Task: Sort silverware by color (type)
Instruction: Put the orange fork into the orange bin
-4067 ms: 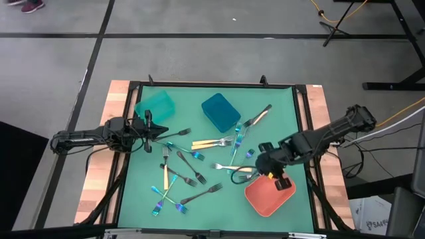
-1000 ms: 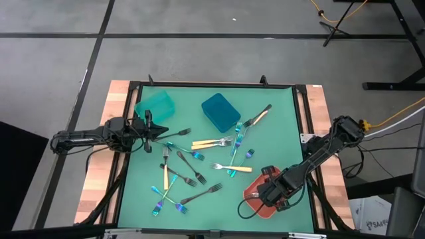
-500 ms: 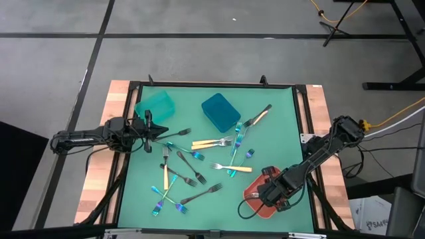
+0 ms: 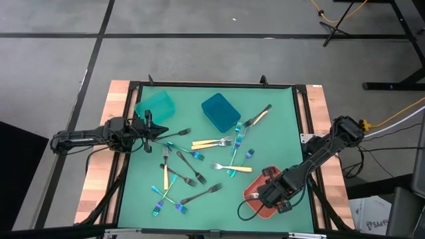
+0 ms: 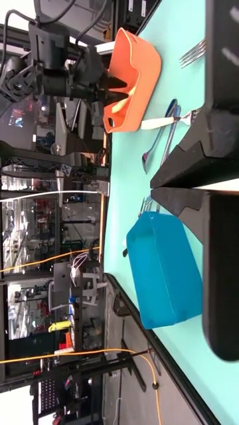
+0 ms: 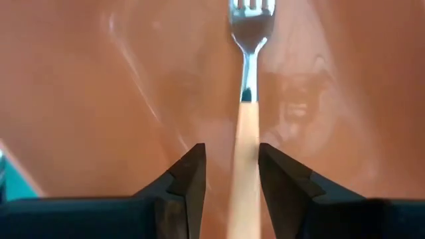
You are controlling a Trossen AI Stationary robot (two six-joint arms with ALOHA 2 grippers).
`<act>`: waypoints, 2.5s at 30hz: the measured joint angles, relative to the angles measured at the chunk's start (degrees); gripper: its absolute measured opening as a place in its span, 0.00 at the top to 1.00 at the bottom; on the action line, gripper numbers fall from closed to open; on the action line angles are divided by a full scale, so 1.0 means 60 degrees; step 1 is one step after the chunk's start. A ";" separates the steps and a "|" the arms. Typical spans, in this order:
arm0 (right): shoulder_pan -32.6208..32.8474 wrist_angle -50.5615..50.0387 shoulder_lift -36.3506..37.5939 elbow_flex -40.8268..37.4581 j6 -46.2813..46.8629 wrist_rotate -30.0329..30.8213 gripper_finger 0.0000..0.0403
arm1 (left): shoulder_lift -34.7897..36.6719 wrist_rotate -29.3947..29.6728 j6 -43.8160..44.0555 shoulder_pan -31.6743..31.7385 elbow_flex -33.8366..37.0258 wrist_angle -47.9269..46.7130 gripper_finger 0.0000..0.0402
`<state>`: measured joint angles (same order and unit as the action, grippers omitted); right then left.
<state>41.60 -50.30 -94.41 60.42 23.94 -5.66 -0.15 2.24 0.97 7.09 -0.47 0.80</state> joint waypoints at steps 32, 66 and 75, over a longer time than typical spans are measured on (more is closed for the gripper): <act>-0.1315 -0.3295 0.0004 0.3047 -0.1283 0.1853 0.69 | -0.0002 0.0000 0.0023 0.0000 0.0000 0.0004 1.00; -0.3464 0.0516 -0.1810 0.3047 -0.1330 0.1954 0.69 | -0.0056 -0.0058 0.0011 -0.0001 0.0000 -0.0004 1.00; -0.3827 0.0453 -0.2715 0.3047 -0.1746 0.2096 0.69 | -0.0054 -0.0062 0.0029 0.0000 0.0000 -0.0004 1.00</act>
<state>18.64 -47.59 -110.70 78.70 13.47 6.92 -0.47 1.87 1.15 7.09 -0.47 0.78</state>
